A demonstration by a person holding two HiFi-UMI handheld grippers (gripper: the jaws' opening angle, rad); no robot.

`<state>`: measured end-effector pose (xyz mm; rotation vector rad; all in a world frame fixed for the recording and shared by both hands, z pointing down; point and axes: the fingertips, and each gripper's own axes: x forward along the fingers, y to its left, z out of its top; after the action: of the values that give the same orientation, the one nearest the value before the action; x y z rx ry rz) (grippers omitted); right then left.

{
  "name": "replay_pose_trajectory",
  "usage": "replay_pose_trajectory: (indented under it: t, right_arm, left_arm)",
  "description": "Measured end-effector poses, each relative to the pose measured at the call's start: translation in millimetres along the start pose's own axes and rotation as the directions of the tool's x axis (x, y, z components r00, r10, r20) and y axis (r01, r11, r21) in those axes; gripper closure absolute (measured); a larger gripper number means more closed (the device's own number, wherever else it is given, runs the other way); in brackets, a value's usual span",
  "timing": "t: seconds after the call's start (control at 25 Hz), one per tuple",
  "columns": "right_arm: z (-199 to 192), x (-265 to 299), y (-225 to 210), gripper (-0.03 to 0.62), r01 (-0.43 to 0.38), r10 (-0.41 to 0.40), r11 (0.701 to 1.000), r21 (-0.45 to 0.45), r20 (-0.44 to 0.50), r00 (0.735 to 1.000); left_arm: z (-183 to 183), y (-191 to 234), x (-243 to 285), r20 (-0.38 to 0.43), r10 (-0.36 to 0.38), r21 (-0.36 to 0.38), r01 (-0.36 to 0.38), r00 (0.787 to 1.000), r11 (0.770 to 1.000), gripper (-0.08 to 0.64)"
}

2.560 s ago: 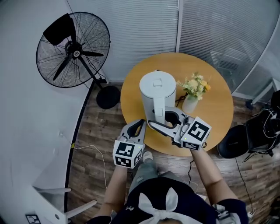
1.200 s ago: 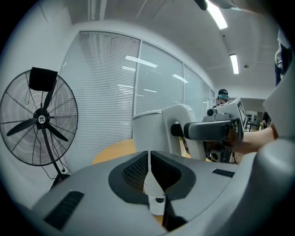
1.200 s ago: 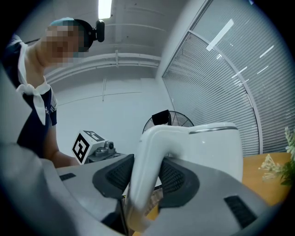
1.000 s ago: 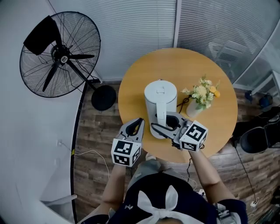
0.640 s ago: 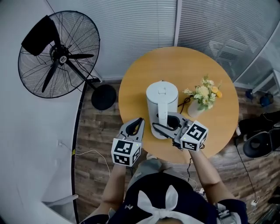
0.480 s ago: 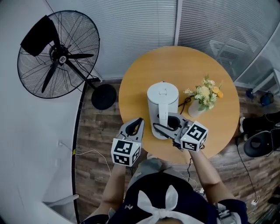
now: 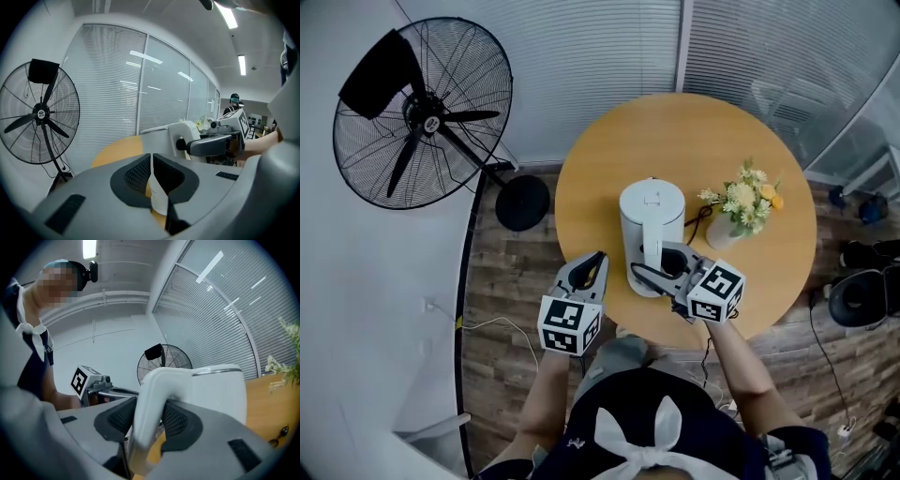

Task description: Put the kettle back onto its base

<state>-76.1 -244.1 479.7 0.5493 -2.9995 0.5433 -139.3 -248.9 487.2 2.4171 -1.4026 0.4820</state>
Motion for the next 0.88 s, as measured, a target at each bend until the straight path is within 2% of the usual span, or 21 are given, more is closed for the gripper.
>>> replay_pose_trajectory:
  t: [0.88]
  right_arm:
    - [-27,3,-11,0.42,0.013,-0.012,0.998,0.065,-0.01,1.0]
  left_arm:
    - [-8,7,7,-0.027,-0.005,-0.005,0.005,1.0,1.0,0.522]
